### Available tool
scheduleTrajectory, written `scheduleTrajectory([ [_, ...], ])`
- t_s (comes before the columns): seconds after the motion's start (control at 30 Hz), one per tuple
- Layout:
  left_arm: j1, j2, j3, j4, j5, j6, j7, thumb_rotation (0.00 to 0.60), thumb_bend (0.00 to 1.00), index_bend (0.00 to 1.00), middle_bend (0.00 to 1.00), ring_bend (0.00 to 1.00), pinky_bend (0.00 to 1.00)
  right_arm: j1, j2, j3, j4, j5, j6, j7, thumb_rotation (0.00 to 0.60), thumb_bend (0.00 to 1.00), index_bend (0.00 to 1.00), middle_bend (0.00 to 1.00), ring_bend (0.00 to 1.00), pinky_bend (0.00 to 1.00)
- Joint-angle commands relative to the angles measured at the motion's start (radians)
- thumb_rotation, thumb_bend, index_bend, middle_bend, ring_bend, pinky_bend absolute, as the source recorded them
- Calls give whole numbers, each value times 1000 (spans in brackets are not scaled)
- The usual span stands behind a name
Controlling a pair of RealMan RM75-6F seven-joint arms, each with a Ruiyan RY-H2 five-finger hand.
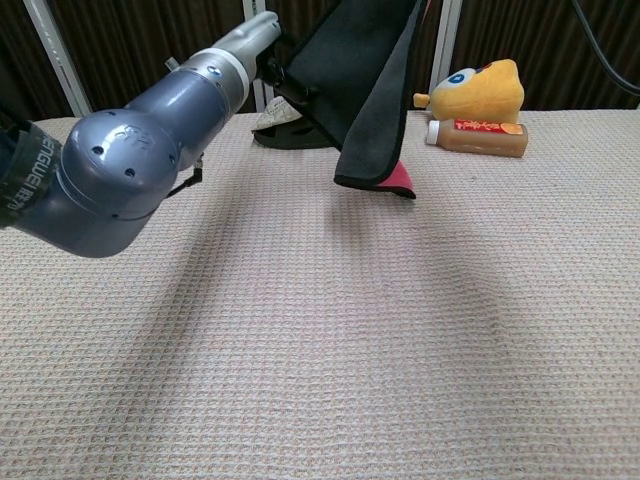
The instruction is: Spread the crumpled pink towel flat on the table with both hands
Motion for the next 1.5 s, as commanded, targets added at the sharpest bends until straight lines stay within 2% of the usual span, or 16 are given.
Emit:
scheduleTrajectory([
  [0.03, 14, 30, -4, -31, 7, 15, 6, 600, 561, 701, 130, 0, 14, -11, 0, -6, 7, 0, -1, 10, 600, 604, 690, 295, 165, 145],
  [0.43, 48, 111, -21, -122, 3, 52, 22, 600, 561, 706, 130, 0, 14, -58, 3, -28, 3, -21, 0, 64, 600, 604, 694, 297, 165, 145],
  [0.73, 47, 165, -54, -209, -12, 83, 54, 600, 561, 707, 131, 0, 14, -111, 6, -53, -5, -41, 5, 119, 600, 604, 697, 297, 165, 145],
  [1.17, 38, 230, -24, -290, -40, 91, 170, 600, 561, 710, 131, 0, 14, -148, -2, -63, 50, -58, -3, 167, 600, 604, 698, 297, 164, 145],
  [1.5, 20, 226, -16, -260, -63, 90, 183, 600, 561, 713, 133, 0, 14, -143, -27, -51, 129, -63, -24, 193, 600, 605, 698, 297, 165, 145],
])
